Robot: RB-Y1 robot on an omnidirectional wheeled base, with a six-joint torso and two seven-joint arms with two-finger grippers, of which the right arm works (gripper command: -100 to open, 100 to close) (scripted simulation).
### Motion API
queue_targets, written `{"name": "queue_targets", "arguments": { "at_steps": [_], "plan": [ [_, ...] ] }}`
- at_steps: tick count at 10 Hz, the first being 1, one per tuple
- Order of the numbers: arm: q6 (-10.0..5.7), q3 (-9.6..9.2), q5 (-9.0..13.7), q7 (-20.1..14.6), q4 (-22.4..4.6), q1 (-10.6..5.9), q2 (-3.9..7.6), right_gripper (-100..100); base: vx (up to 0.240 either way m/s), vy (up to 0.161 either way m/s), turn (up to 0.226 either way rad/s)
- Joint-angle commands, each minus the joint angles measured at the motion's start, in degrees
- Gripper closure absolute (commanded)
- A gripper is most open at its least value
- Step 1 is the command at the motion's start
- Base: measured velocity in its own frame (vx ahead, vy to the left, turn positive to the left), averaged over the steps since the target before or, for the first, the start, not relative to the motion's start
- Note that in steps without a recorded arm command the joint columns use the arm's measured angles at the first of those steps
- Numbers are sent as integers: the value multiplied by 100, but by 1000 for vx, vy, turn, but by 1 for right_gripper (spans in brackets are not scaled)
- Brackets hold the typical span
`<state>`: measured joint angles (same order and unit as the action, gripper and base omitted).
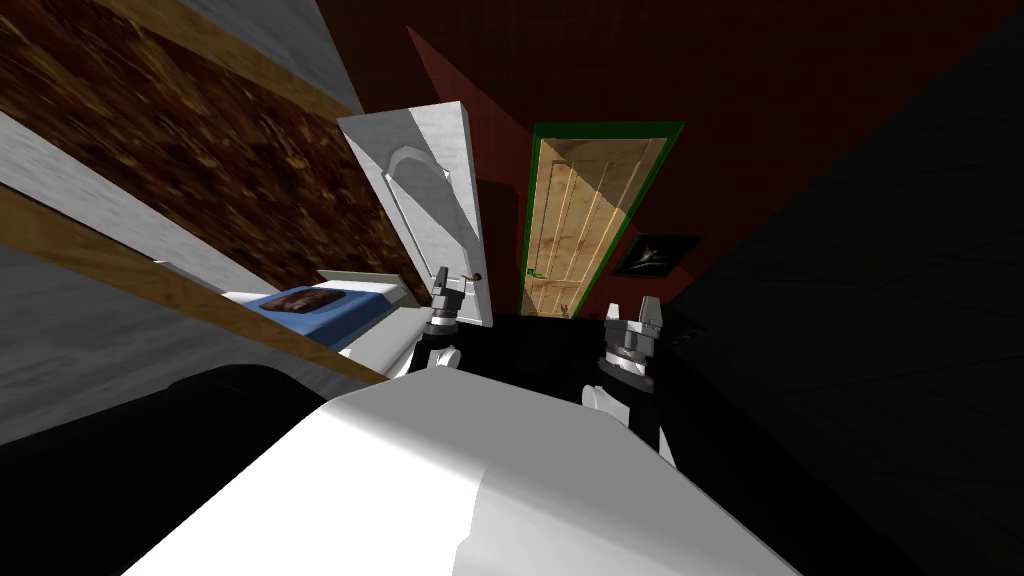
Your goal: Pull the door open
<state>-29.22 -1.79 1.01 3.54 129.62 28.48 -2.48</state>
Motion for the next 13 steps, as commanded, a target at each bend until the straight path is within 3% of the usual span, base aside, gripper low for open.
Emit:
{"name": "queue_targets", "arguments": {
  "at_steps": [1, 5, 13],
  "plan": [
    [-31, 16, -15, -30, -166, -58, 63, -100, -35, 41, 7],
    [-109, 56, -53, -105, -578, -202, 192, -100, 146, 21, 24],
    [-312, 161, -153, -302, -1657, -578, 445, -100, 122, 22, 23]
  ]
}}
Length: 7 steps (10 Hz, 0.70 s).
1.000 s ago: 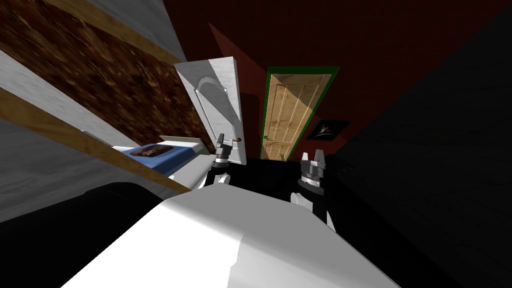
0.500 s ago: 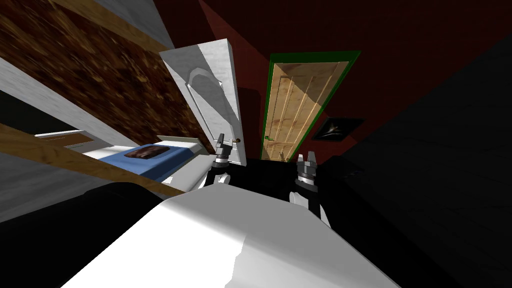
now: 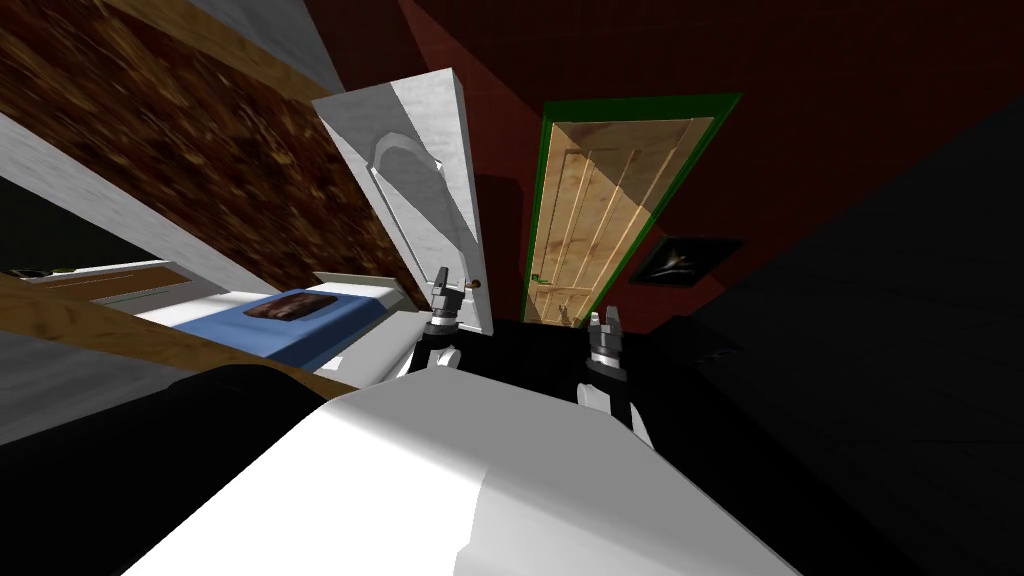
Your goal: Pull the door open
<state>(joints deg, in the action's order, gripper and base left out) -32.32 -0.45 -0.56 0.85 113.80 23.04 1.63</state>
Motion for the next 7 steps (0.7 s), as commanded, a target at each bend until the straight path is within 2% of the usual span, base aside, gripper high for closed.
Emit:
{"name": "queue_targets", "arguments": {
  "at_steps": [1, 7],
  "plan": [
    [-26, 40, -8, -56, -207, -80, 59, -100, 89, 21, 25],
    [-185, 122, -86, -210, -1048, -373, 197, -100, 100, 25, 25]
  ]
}}
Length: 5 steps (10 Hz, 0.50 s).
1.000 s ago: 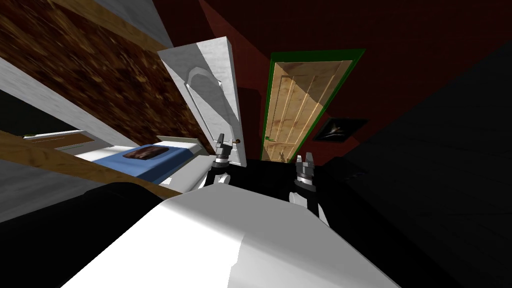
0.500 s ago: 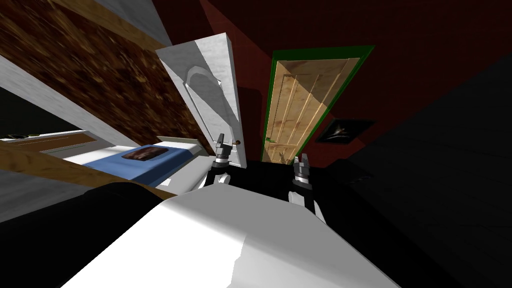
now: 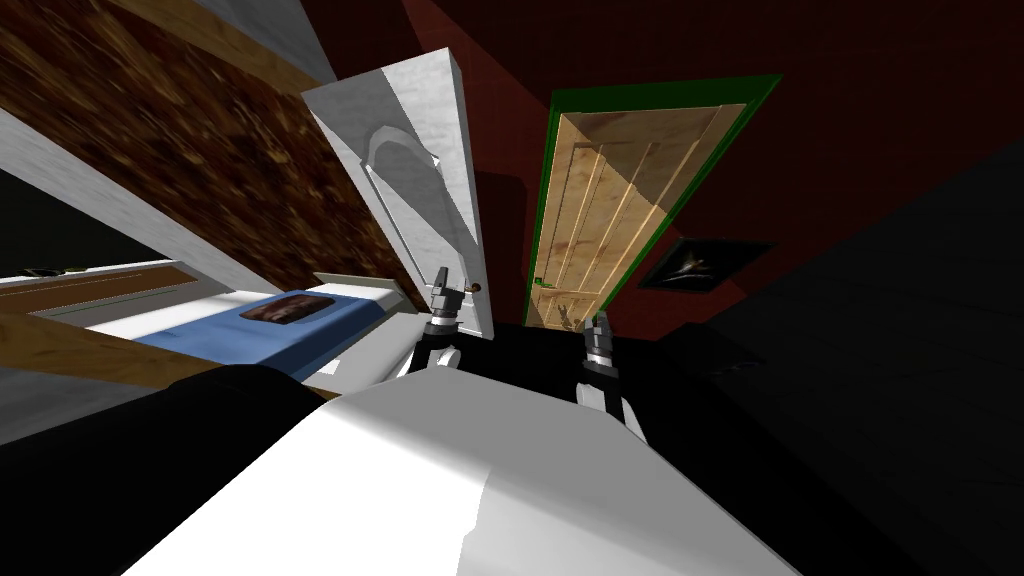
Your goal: Pull the door open
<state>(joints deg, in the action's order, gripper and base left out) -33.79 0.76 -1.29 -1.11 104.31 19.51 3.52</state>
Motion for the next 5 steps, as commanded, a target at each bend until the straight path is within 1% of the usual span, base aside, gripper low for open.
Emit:
{"name": "queue_targets", "arguments": {
  "at_steps": [1, 5],
  "plan": [
    [-65, 16, -26, -41, -244, -71, 30, -100, 91, 33, 29],
    [-182, 76, -83, -153, -860, -286, 107, -100, 100, 27, 26]
  ]
}}
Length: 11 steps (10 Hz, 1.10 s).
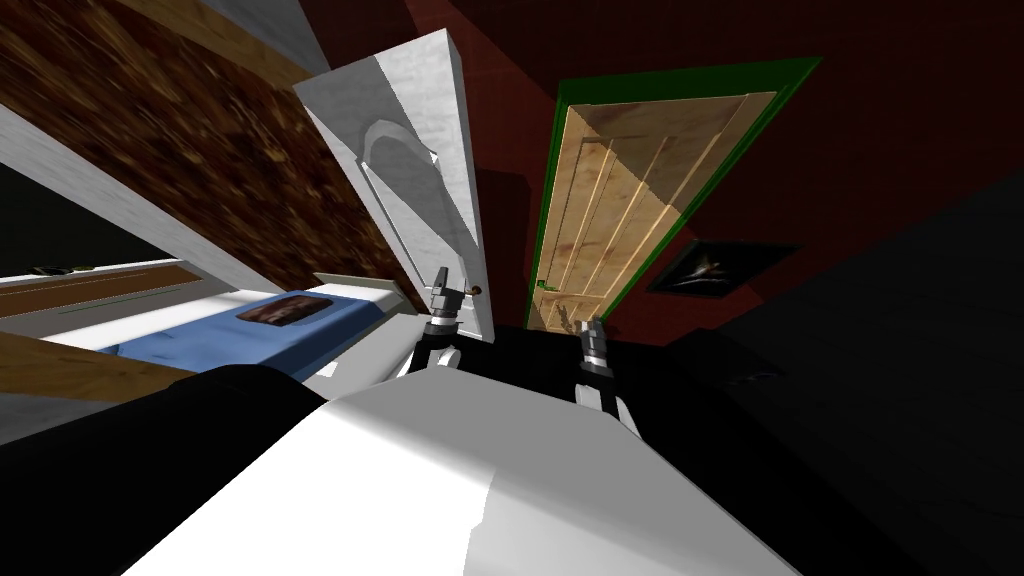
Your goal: Pull the door open
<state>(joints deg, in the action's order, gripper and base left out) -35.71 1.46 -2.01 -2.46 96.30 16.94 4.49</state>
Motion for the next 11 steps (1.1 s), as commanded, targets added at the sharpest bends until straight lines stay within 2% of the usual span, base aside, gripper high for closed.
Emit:
{"name": "queue_targets", "arguments": {
  "at_steps": [1, 2, 3, 11],
  "plan": [
    [-19, 21, -26, -46, -215, -83, 29, -100, 105, 30, 26],
    [-48, 36, -40, -75, -374, -138, 45, -100, 104, 36, 25],
    [-48, 36, -40, -75, -374, -138, 45, -100, 64, 13, 5],
    [-289, 160, -158, -308, -1649, -583, 160, -100, 94, 22, 28]
  ]
}}
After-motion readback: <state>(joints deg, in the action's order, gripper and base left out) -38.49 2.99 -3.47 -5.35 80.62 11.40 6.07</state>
